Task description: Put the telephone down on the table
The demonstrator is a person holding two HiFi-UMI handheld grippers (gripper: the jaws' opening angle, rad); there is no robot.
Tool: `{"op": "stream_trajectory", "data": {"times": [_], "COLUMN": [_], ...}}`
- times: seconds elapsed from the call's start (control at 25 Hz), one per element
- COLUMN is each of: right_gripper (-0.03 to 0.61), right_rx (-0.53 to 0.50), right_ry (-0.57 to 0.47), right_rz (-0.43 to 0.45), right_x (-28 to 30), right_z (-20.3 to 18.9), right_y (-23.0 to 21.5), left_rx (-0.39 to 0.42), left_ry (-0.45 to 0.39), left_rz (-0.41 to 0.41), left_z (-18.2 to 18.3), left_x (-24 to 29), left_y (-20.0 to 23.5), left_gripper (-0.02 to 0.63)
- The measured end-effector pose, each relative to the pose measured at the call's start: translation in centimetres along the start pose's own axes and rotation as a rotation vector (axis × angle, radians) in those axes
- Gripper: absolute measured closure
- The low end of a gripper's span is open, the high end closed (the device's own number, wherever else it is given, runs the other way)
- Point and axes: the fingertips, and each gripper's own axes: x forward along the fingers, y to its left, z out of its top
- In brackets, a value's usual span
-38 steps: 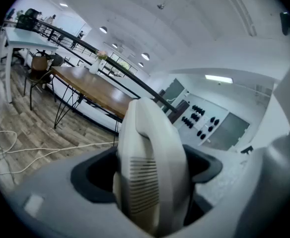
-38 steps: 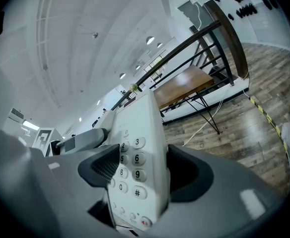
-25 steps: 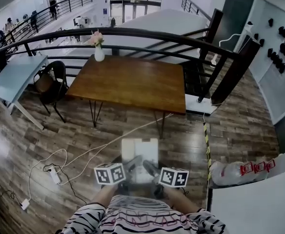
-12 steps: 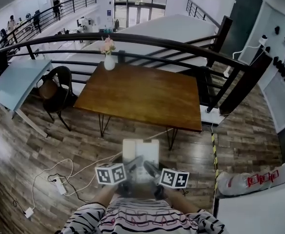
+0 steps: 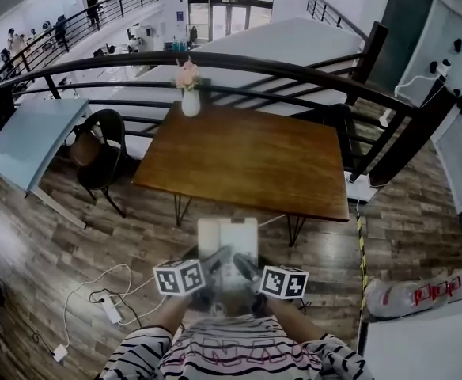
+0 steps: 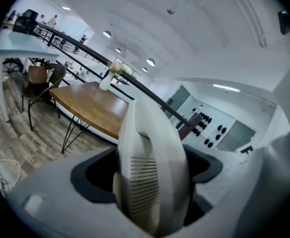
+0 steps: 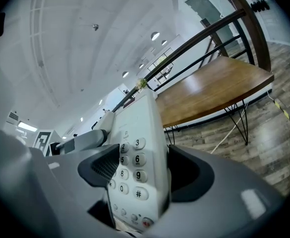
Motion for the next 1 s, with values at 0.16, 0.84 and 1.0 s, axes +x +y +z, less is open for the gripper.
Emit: {"op": "stream_trajectory", "data": {"times": [0.16,0.84,1.0], "right_gripper": [0.275,0.275,0.275], "right_rx": [-0.006,-0.017,-0.042], "right_ry": [0.018,0.073,0.097], "right_rz": [-0.002,0.05,0.059], "right_x": [2.9,14.4,16.3], "right_z": [1.8,18.5,23.1], "right_y": [-0.3,-8.5,-11.4], "left_rx": [-0.028,-0.058,-0.074], "left_ry": [-0.003,-0.041,-0.064], "left_rz": [0.012,0.067,0.095], "left_z": [2.0,13.8,16.3], "left_x": [1.6,18.8,23.5], "left_y": [2.2,6.4,6.7], "left_gripper": [0.201,0.201,0.201]}}
